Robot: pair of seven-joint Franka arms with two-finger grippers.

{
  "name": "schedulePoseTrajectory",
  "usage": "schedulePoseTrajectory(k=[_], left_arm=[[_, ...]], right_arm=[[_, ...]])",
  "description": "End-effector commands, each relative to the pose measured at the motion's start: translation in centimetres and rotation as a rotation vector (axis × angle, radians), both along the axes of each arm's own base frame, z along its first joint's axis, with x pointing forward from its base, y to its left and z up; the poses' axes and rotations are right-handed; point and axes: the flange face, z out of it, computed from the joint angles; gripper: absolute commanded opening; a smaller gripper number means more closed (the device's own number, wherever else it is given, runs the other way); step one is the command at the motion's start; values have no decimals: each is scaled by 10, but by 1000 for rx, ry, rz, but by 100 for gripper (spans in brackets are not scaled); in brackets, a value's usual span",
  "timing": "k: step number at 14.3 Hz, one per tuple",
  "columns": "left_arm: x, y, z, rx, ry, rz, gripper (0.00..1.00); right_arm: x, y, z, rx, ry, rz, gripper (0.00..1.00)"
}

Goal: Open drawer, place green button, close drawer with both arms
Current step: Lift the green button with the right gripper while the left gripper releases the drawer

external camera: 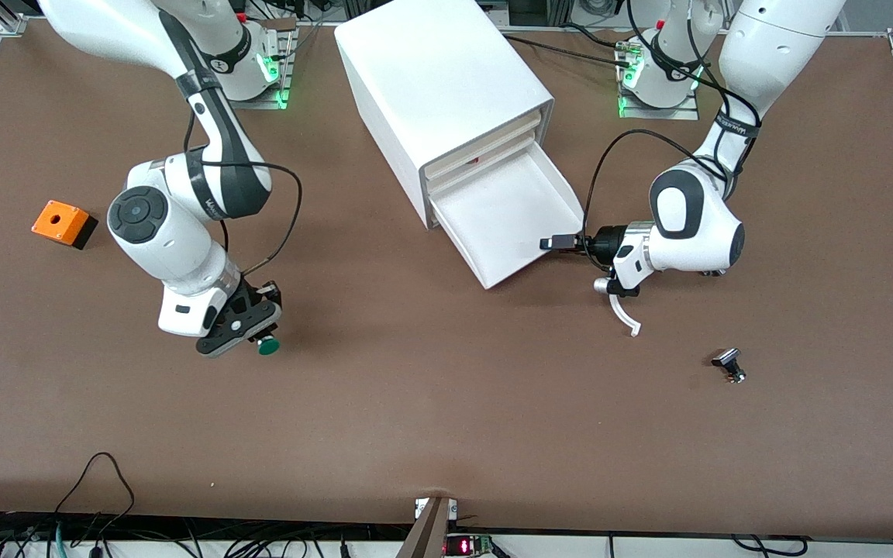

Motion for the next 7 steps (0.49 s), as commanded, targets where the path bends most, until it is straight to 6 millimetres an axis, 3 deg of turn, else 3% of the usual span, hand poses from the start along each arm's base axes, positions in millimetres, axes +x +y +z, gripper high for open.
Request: schedulePoseTrajectory(k=[1, 2, 6, 7], left_arm=[[9, 1, 30, 18, -46, -4, 100], [12, 6, 42, 26, -69, -6, 100], [50, 74, 105, 138, -254, 26, 100], [55, 78, 117, 159, -300, 50, 100]], right_arm=[[-6, 62, 17, 26, -27, 150, 31], [-13, 85, 23, 34, -35, 187, 31], [-49, 169, 28, 65, -41, 358, 31], [-55, 185, 32, 64, -52, 391, 31]])
